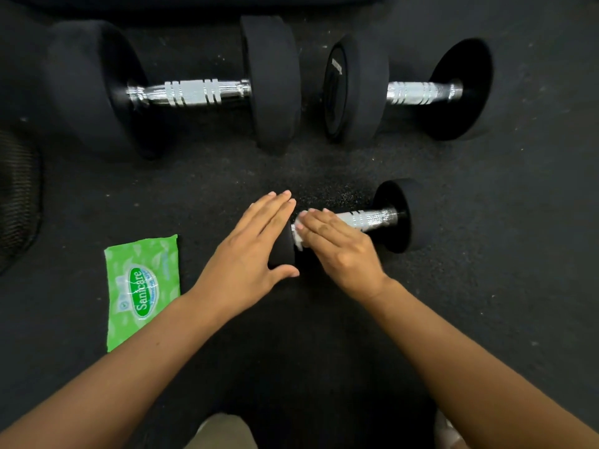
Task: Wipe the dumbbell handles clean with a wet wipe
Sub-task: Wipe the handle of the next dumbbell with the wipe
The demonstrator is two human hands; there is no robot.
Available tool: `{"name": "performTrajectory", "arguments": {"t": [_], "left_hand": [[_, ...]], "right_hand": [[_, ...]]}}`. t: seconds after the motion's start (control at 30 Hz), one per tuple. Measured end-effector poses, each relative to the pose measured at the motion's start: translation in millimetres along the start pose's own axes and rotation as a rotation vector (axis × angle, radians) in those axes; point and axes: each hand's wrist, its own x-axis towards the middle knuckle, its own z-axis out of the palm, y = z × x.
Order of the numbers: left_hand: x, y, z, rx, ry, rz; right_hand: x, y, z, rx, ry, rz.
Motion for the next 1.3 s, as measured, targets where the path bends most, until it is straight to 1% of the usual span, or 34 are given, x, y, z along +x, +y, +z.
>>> {"name": "performTrajectory", "arguments": {"t": [0.07,0.17,0.27,0.37,0.43,0.5,0.57,0.6,0.67,0.7,0.83,1.1,1.2,1.3], "left_hand": [[0,-3,0,-0.005,0.009,-0.003],[0,-3,0,-0.011,-0.007,-0.008],[2,-3,1,-0.020,0.008,0.003],[3,-5,1,-0.020,0.011,-0.004],[2,-3,0,-0.019,0.005,-0.005],[2,-2,1,-0.016,0.012,0.001],[2,-2,2,-0.019,0.020,-0.005],[2,-2,2,-0.018,0.018,-0.011],[1,-2,2,-0.011,0.008,-0.022],[0,-1,1,-0.005,0.003,-0.025],[0,0,-1,0.003,-0.006,-0.013],[1,-2,-1,0.005,-0.022,-0.011],[4,-3,-2,0.010,-0.030,-0.011],[4,-3,-3,0.006,-0.041,-0.016]], "right_hand": [[0,-10,6,0.027,0.002,0.021],[-6,4,-6,0.053,-0.008,-0.024],[-3,6,-8,0.015,0.014,0.072],[5,-4,-5,0.046,-0.040,0.108],[13,4,-21,0.108,-0.131,0.144],[31,11,-38,0.136,-0.261,0.297],[55,15,-43,0.106,-0.462,0.448],[66,14,-39,0.091,-0.539,0.474],[77,9,-32,0.104,-0.614,0.451],[78,9,-31,0.125,-0.627,0.442],[77,18,-39,0.202,-0.635,0.518],[87,14,-34,0.264,-0.685,0.476],[84,10,-30,0.255,-0.648,0.444],[81,13,-34,0.280,-0.646,0.484]]}}
